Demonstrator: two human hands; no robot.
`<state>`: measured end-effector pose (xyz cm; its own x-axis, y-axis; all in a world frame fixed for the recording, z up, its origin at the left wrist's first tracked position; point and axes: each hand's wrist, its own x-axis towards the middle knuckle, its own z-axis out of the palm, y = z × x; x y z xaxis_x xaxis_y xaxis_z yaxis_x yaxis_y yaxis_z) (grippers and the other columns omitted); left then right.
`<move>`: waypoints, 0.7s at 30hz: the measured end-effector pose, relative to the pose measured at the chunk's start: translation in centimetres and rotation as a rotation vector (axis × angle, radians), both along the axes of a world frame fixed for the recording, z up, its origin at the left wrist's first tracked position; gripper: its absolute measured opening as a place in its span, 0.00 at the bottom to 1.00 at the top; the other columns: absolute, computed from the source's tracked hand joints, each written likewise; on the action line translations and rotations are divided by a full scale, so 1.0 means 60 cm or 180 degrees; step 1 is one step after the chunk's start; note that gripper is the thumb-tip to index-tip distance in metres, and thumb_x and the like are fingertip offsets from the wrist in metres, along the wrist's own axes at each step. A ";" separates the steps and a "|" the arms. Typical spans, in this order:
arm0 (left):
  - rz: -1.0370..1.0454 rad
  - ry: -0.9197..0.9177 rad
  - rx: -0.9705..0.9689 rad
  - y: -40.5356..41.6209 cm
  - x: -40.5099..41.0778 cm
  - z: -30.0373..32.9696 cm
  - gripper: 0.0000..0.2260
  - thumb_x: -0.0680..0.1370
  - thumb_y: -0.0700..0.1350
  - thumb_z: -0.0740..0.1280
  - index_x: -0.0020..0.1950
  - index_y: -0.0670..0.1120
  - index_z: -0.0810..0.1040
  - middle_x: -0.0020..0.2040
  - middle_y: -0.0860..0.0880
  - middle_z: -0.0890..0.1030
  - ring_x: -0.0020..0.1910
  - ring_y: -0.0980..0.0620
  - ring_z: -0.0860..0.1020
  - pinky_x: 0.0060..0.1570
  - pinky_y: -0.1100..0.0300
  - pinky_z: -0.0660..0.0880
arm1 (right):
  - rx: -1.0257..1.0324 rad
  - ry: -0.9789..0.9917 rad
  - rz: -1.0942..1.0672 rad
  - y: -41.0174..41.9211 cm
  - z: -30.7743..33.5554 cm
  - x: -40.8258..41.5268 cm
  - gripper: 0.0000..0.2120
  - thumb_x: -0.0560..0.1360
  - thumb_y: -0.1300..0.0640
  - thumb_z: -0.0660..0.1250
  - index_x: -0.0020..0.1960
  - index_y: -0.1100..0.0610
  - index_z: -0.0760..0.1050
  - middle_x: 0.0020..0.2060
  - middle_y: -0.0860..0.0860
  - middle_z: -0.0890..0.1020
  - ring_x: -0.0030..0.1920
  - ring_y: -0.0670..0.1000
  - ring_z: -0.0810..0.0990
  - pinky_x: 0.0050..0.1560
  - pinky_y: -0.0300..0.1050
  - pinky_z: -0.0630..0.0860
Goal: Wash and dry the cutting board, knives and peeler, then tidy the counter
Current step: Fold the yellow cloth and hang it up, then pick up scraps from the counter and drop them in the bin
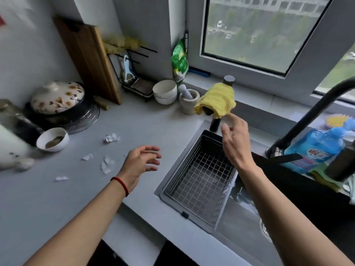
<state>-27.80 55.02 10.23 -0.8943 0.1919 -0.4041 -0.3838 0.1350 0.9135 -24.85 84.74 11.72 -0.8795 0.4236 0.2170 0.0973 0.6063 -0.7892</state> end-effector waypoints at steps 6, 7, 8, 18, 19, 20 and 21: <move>0.0901 -0.0538 -0.0100 -0.137 0.163 -0.067 0.09 0.80 0.32 0.63 0.59 0.34 0.78 0.47 0.36 0.82 0.42 0.41 0.79 0.42 0.51 0.76 | 0.0096 -0.0977 0.1218 -0.134 -0.117 0.086 0.18 0.83 0.50 0.60 0.70 0.56 0.73 0.69 0.56 0.73 0.66 0.51 0.73 0.69 0.52 0.72; 0.0970 -0.0615 -0.0184 -0.148 0.186 -0.081 0.09 0.80 0.31 0.63 0.59 0.34 0.78 0.47 0.36 0.82 0.41 0.42 0.79 0.41 0.52 0.76 | 0.0084 -0.1062 0.1381 -0.153 -0.133 0.101 0.17 0.84 0.49 0.60 0.68 0.55 0.74 0.67 0.56 0.75 0.64 0.50 0.74 0.68 0.52 0.74; 0.1006 -0.0700 -0.0267 -0.156 0.207 -0.092 0.09 0.80 0.31 0.62 0.58 0.34 0.78 0.47 0.36 0.83 0.40 0.43 0.79 0.40 0.53 0.77 | 0.0058 -0.1159 0.1495 -0.169 -0.145 0.115 0.17 0.84 0.48 0.59 0.67 0.55 0.75 0.65 0.55 0.76 0.61 0.50 0.76 0.65 0.53 0.76; 0.0588 -0.0882 -0.0150 -0.158 0.260 -0.162 0.08 0.80 0.34 0.64 0.55 0.40 0.81 0.49 0.38 0.85 0.41 0.46 0.83 0.40 0.54 0.82 | -0.0132 -0.1584 0.1430 -0.276 -0.181 0.231 0.12 0.82 0.52 0.60 0.61 0.52 0.80 0.54 0.46 0.85 0.50 0.46 0.83 0.55 0.47 0.80; 0.0516 -0.0866 -0.0170 -0.169 0.264 -0.167 0.08 0.80 0.34 0.64 0.55 0.40 0.82 0.49 0.39 0.85 0.41 0.46 0.83 0.40 0.55 0.82 | -0.0171 -0.1608 0.1366 -0.299 -0.185 0.240 0.12 0.82 0.53 0.61 0.60 0.51 0.80 0.52 0.46 0.85 0.48 0.45 0.83 0.53 0.47 0.80; 0.0485 -0.0850 -0.0221 -0.173 0.265 -0.171 0.09 0.80 0.34 0.63 0.54 0.41 0.82 0.49 0.39 0.85 0.40 0.47 0.83 0.40 0.55 0.82 | -0.0220 -0.1636 0.1330 -0.312 -0.188 0.244 0.11 0.82 0.53 0.62 0.59 0.51 0.81 0.50 0.46 0.85 0.46 0.44 0.83 0.52 0.47 0.80; 0.0474 -0.0827 -0.0257 -0.189 0.267 -0.177 0.09 0.80 0.33 0.63 0.54 0.41 0.82 0.48 0.39 0.85 0.39 0.48 0.83 0.40 0.55 0.82 | -0.0267 -0.1665 0.1302 -0.335 -0.193 0.252 0.11 0.81 0.54 0.62 0.58 0.51 0.81 0.47 0.45 0.85 0.44 0.44 0.83 0.51 0.46 0.80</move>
